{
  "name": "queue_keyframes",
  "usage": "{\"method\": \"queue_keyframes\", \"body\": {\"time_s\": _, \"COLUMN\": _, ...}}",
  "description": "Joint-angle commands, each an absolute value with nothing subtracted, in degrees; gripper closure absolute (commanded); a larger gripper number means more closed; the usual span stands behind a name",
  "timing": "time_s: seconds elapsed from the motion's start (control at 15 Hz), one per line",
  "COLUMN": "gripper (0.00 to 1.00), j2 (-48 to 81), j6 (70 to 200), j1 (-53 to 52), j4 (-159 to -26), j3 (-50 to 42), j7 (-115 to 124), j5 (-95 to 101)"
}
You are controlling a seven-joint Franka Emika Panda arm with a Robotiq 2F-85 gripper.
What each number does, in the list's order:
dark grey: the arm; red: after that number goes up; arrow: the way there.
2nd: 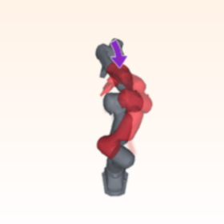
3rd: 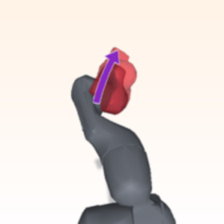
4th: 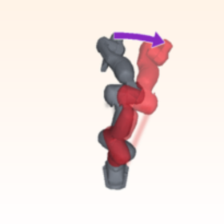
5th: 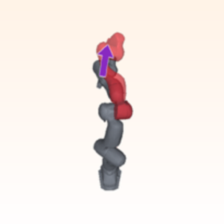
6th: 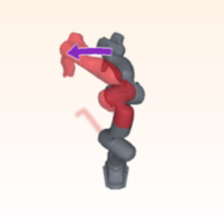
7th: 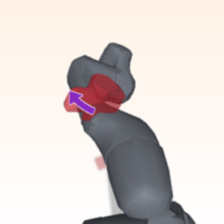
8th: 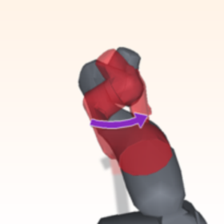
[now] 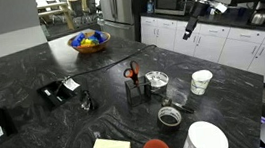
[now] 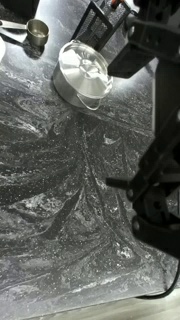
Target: Take the lid from the silver pot and put it on the table
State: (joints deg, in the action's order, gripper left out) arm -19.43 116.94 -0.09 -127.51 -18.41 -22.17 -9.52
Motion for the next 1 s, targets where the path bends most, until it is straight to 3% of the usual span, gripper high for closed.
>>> {"method": "queue_keyframes", "body": {"time_s": 0.0, "gripper": 0.00, "j2": -19.2, "j6": 116.7, "j1": 1.9, "j4": -127.4, "j3": -16.7, "j7": -22.7, "j5": -10.2}}
{"method": "queue_keyframes", "body": {"time_s": 0.6, "gripper": 0.00, "j2": -15.5, "j6": 122.6, "j1": -2.6, "j4": -129.0, "j3": -7.6, "j7": -30.3, "j5": -5.2}}
{"method": "queue_keyframes", "body": {"time_s": 0.93, "gripper": 0.00, "j2": -15.3, "j6": 119.4, "j1": -2.1, "j4": -128.1, "j3": -7.8, "j7": -27.5, "j5": -7.3}}
